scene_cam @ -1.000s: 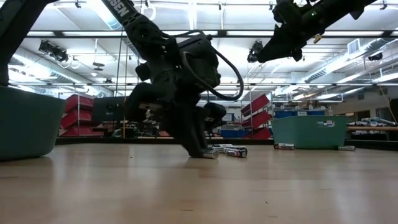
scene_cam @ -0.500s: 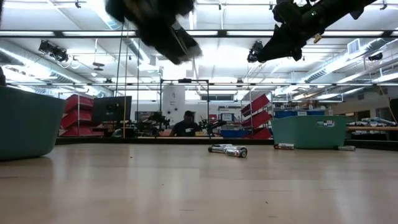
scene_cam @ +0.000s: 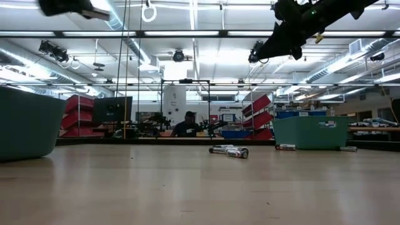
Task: Sort batteries
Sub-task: Put the silver battery into the blue bin
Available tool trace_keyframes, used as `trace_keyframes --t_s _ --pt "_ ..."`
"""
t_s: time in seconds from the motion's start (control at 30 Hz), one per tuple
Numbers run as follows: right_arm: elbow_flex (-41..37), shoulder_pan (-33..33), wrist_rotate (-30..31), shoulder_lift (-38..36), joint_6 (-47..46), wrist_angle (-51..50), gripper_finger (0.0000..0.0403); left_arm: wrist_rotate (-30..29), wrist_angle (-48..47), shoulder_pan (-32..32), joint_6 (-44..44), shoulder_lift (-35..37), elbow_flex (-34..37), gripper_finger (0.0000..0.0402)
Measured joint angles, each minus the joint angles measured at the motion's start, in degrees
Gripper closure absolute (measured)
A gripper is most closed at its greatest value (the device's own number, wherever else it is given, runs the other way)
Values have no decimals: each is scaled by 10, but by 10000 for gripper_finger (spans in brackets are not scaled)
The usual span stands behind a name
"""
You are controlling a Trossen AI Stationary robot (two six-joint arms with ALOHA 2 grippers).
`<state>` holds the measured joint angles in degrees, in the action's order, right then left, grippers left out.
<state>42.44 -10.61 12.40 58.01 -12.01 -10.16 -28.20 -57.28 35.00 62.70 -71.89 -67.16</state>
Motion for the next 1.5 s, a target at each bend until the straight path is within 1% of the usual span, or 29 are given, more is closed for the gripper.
trace_keyframes --t_s 0.03,0.1,0.17,0.27,0.33,0.47,0.6,0.7,0.8,0.83,0.97,1.13,1.27,1.4,1.5 --pt "0 1 0 0 0 1 353 -9 -13 22 38 -10 0 380" --pt "0 1 0 0 0 5 353 -5 -48 64 95 -33 0 380" --pt "0 1 0 0 -4 11 353 27 -83 101 147 -56 0 380" --pt "0 1 0 0 -9 17 353 87 -106 140 186 -89 0 380" --pt "0 1 0 0 -10 19 353 101 -129 162 205 -103 0 378" --pt "0 1 0 0 -13 20 353 93 -194 189 248 -115 0 370" --pt "0 1 0 0 -12 20 353 46 -233 196 249 -114 0 375" --pt "0 1 0 0 -11 20 353 10 -251 191 267 -113 1 376" --pt "0 1 0 0 -11 20 353 -30 -221 178 292 -111 24 376" --pt "0 1 1 0 -10 20 353 -34 -203 175 293 -111 37 376" --pt "0 1 1 0 -10 20 353 -13 -123 176 306 -107 106 376" --pt "0 1 1 0 -9 20 353 -8 -32 183 329 -84 179 377" --pt "0 1 1 0 -9 30 353 8 10 178 380 -65 232 377" --pt "0 1 0 0 -9 35 353 14 47 177 400 -59 262 371" --pt "0 1 0 0 -9 37 353 15 52 174 400 -60 266 348"
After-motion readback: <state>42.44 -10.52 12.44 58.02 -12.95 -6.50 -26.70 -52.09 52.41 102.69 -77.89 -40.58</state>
